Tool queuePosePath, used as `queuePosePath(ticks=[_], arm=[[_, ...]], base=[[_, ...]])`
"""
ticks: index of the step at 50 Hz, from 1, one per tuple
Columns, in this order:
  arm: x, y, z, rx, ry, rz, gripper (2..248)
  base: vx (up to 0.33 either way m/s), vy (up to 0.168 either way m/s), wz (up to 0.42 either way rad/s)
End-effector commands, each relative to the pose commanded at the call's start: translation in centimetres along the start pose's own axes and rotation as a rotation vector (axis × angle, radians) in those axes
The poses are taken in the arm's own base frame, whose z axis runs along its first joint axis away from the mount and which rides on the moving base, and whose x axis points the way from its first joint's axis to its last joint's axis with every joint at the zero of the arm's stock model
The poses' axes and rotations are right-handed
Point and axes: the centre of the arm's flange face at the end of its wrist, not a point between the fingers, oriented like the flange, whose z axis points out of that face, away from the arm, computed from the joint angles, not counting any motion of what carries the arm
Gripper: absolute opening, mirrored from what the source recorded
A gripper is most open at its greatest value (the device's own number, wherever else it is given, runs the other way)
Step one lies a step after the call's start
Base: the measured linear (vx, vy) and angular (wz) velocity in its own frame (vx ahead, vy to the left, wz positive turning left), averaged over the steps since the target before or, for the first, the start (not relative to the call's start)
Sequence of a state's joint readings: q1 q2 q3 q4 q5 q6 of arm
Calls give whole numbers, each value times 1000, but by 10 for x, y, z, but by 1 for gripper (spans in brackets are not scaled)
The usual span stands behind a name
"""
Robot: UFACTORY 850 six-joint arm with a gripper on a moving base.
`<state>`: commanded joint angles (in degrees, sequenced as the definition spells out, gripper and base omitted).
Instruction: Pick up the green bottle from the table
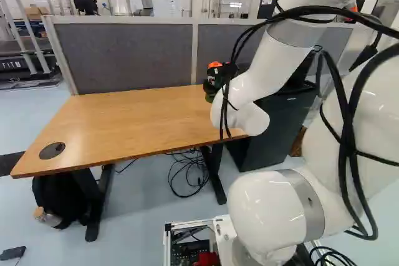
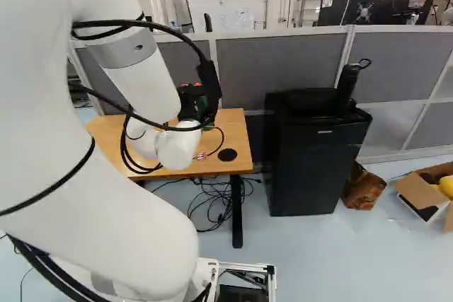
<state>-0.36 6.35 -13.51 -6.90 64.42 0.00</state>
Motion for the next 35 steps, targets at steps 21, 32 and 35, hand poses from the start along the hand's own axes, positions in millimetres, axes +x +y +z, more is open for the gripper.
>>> queuePosePath(ticks=[21,32,35], arm=[[-7,0,-13,-24,-54,12,110],[-13,0,-25,-44,-101,24,110],[-15,0,-29,-50,-116,28,110]], base=[[0,0,0],[0,0,0],[0,0,0]])
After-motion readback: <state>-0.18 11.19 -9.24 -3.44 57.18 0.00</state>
